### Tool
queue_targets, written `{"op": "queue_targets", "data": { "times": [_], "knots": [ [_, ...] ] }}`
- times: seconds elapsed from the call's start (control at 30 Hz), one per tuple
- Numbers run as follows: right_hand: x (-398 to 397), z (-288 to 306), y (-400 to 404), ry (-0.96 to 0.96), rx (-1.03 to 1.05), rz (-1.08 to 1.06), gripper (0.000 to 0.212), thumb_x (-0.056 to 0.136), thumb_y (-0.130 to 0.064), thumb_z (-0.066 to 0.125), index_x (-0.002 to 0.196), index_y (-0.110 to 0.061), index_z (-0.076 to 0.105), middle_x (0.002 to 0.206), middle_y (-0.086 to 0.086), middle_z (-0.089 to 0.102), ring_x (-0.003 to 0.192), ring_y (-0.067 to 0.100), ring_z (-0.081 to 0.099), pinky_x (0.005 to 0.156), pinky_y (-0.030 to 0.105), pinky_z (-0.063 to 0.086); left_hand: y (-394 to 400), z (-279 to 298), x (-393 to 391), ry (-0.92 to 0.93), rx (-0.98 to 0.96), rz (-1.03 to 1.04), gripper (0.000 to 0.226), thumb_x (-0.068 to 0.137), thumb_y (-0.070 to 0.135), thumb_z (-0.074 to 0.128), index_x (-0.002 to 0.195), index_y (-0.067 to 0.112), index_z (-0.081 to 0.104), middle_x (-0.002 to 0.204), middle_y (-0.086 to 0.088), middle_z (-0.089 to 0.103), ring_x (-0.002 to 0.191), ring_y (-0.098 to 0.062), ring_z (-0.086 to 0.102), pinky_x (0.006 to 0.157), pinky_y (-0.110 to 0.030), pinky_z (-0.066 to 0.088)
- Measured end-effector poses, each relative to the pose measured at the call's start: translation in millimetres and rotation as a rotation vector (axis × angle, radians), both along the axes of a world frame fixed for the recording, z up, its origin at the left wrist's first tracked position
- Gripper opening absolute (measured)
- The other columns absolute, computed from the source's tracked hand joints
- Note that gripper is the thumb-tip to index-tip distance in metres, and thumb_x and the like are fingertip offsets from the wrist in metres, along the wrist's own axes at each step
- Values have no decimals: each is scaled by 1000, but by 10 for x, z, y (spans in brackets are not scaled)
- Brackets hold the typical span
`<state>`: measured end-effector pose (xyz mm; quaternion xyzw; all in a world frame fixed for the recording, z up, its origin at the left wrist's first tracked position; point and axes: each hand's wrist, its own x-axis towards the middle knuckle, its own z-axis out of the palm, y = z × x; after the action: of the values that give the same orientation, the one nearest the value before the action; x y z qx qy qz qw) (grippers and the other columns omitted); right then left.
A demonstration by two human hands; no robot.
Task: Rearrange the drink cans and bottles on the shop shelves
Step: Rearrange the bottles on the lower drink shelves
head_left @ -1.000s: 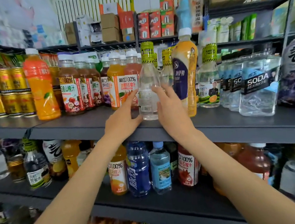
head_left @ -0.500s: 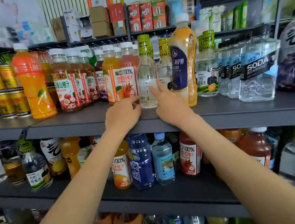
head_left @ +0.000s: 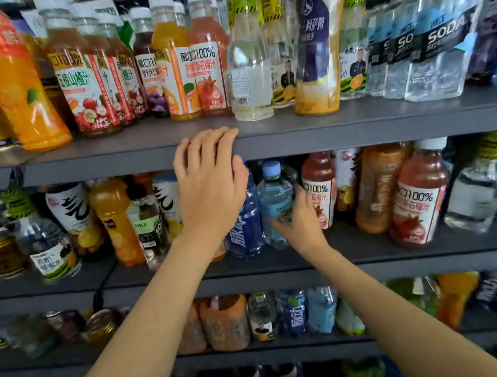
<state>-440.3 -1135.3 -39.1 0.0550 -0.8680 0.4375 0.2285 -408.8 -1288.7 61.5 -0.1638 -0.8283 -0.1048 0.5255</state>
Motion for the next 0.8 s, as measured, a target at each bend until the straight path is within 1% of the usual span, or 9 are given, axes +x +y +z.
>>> {"op": "queue_targets", "data": {
  "times": [0.1,0.17,0.3,0.4,0.53,0.6,0.67,0.73,0.8],
  "knots": [
    [-134,36,-29,-28,-26,-88,60,76,-14,76,123,1,42,124,18,50,114,31,49,88,27,39,49,-20,2,18,54,22,38,91,20,37,121,10,58,121,-5,59,117,-23,50,109,-38,19],
    [-92,13,-18,-19,-75,-101,55,73,-13,78,115,-1,44,117,16,55,109,30,54,86,31,45,61,-9,13,6,80,8,38,90,20,37,120,10,58,120,-5,60,117,-23,49,109,-37,18],
    [409,-24,269,100,-145,-31,59,71,-13,78,118,-12,42,109,-4,54,102,12,55,82,19,43,175,59,105,-45,229,-70,40,85,20,35,115,8,58,114,-7,60,112,-25,48,108,-38,19],
    [891,44,729,198,-87,66,63,71,-22,76,121,-25,37,111,-20,49,102,-6,52,85,14,45,499,119,173,-56,250,-214,40,81,17,36,113,8,57,109,-9,57,106,-24,45,99,-34,25],
    [1345,494,1463,432,-143,-13,61,70,-17,75,114,-32,35,109,-11,46,100,-12,50,80,6,42,1371,251,226,-43,117,-405,37,79,15,38,105,12,64,109,-7,57,104,-23,45,90,-32,26],
    [1475,754,1939,618,-106,-136,55,74,-29,66,119,-25,35,109,-7,42,103,-10,46,85,8,40,1922,338,282,-21,60,-475,35,79,14,38,102,12,65,108,-8,57,103,-22,43,89,-33,25],
    [1547,991,2474,727,-78,-255,61,79,-36,60,129,-13,32,114,0,41,107,-3,44,90,13,39,2486,408,330,-4,45,-530,34,79,14,38,100,11,65,107,-9,57,102,-20,39,88,-32,23],
    [1586,1239,2983,781,-101,-325,66,84,-33,60,136,-6,29,124,5,41,117,4,44,97,21,41,3027,455,352,-10,33,-558,35,79,14,39,102,11,65,106,-9,56,101,-19,38,85,-31,23],
    [1595,1457,3450,803,-112,-368,68,87,-26,61,141,-5,24,134,13,40,125,20,44,103,35,40,3503,477,343,-34,-18,-547,35,80,14,42,107,11,64,110,-9,55,103,-21,41,86,-32,24]
  ]
}}
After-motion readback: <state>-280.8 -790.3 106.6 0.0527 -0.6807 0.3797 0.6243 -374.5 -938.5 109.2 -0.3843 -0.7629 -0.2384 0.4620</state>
